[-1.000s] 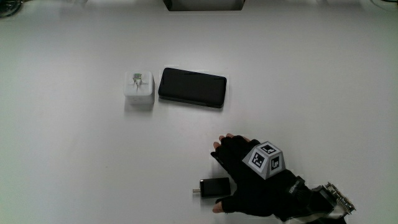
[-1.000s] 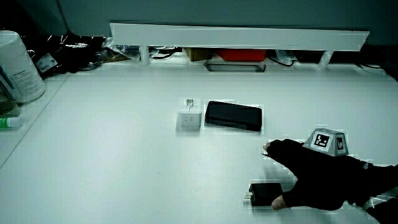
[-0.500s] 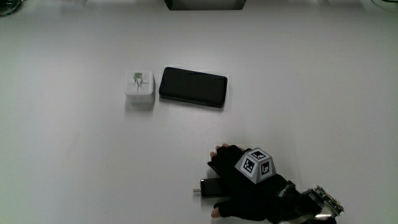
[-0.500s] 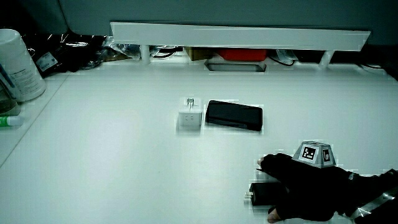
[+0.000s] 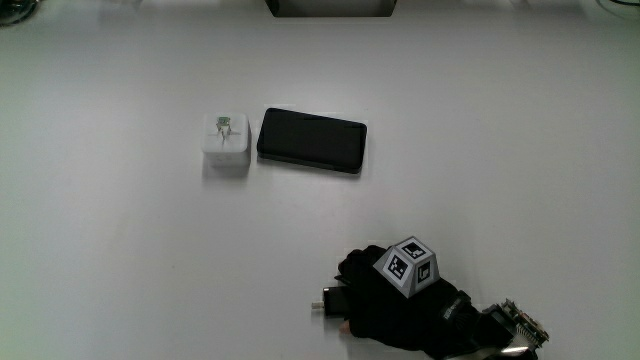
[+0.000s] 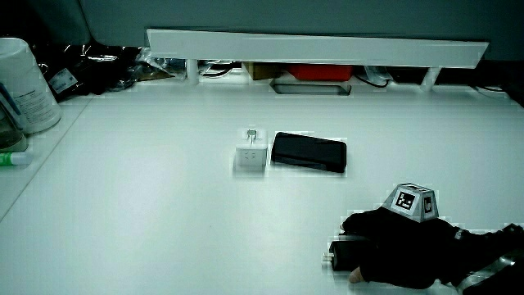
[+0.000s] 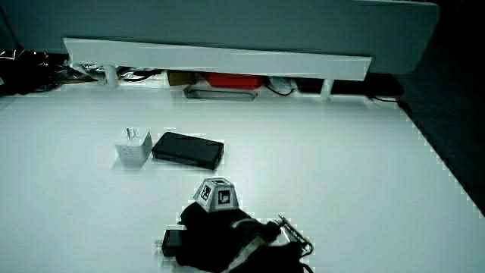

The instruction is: Pick charger

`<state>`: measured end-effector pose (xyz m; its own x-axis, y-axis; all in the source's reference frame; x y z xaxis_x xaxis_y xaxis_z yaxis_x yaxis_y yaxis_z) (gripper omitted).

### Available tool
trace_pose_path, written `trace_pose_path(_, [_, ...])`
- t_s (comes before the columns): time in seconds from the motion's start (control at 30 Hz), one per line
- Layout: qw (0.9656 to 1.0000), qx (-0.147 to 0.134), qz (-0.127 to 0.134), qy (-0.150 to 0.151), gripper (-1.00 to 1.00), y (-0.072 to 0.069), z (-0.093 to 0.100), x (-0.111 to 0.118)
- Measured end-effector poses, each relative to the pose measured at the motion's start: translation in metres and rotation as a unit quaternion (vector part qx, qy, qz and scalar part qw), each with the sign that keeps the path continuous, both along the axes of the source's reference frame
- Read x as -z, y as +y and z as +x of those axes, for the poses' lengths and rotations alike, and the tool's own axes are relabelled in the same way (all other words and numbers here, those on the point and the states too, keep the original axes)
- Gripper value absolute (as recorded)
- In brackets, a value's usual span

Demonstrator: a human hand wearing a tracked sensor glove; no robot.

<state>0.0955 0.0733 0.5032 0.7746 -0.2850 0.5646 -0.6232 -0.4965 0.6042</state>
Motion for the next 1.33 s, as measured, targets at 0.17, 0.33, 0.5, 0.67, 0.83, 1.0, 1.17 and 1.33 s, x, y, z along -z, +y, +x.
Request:
trace_pose_path(0.17, [0.9997, -0.007, 0.024, -0.007, 0.64, 0.001, -0.002, 0.005])
trace_pose_path(0.33, [0.9991, -0.01, 0.038, -0.017, 0.86, 0.001, -0.001, 0.005])
trace_pose_path(0.5, [0.9986, -0.007, 0.044, -0.028, 1.0, 0.004, -0.002, 0.006])
trace_pose_path(0.67, [0.9984, -0.007, 0.041, -0.039, 1.0, 0.003, -0.004, 0.011])
trace_pose_path(0.83, [0.9972, 0.0, 0.058, -0.048, 1.0, -0.003, -0.008, 0.023])
trace_pose_path(1.0, [0.994, -0.001, 0.086, -0.068, 1.0, -0.016, -0.011, 0.044])
trace_pose_path(1.17, [0.9898, -0.018, 0.109, -0.09, 1.0, -0.039, -0.018, 0.068])
trace_pose_path(1.33, [0.9888, -0.026, 0.117, -0.089, 1.0, -0.06, -0.029, 0.076])
